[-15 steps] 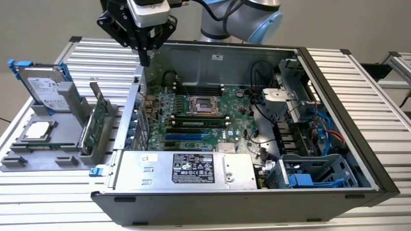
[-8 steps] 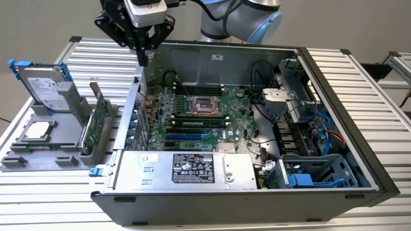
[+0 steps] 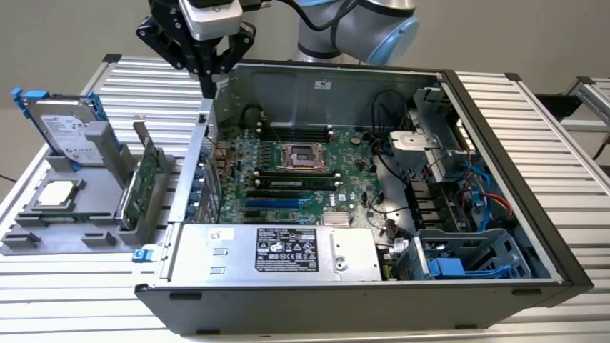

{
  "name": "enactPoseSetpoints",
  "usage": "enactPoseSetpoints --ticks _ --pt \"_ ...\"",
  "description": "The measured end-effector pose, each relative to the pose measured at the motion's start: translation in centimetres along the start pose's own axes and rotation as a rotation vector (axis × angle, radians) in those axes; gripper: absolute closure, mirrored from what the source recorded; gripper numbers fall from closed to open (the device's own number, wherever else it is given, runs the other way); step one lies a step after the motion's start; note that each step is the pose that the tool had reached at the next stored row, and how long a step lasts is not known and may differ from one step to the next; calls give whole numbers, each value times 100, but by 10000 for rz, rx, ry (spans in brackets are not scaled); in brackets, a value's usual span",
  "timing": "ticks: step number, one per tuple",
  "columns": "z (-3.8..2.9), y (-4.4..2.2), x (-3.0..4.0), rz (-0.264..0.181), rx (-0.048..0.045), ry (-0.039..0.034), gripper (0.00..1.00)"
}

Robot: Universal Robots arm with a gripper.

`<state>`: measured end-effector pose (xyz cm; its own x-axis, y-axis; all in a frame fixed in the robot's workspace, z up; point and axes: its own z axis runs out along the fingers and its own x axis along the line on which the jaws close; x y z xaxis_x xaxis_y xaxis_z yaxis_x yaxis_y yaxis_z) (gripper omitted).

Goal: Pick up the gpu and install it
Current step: 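Reach for the gpu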

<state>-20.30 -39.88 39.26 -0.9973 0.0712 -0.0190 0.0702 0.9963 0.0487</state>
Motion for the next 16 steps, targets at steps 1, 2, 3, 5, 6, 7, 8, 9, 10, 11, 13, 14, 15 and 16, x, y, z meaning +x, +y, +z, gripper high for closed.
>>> enactPoseSetpoints --ticks 1,2,3,5,6,7,8,9,10,11,13,14,15,16 --pt "0 0 5 0 -1 0 100" --pt "0 -1 10 0 0 -1 100" --pt "0 -1 15 -1 0 0 100" --pt "0 -2 27 0 0 -1 100" --pt "-1 -2 33 0 0 0 100" --pt "-1 -3 39 0 0 0 100" --pt "-1 -3 44 0 -1 -1 100" --pt "-1 -4 50 0 0 0 100" --pt "-1 -4 56 0 0 0 100" --pt "-2 -5 63 0 1 1 100" --pt "-1 -6 77 0 -1 0 100" --pt "-2 -6 85 0 0 -1 100" --pt "-2 -7 93 0 -1 -1 100" --pt "-2 -8 101 -1 0 0 100"
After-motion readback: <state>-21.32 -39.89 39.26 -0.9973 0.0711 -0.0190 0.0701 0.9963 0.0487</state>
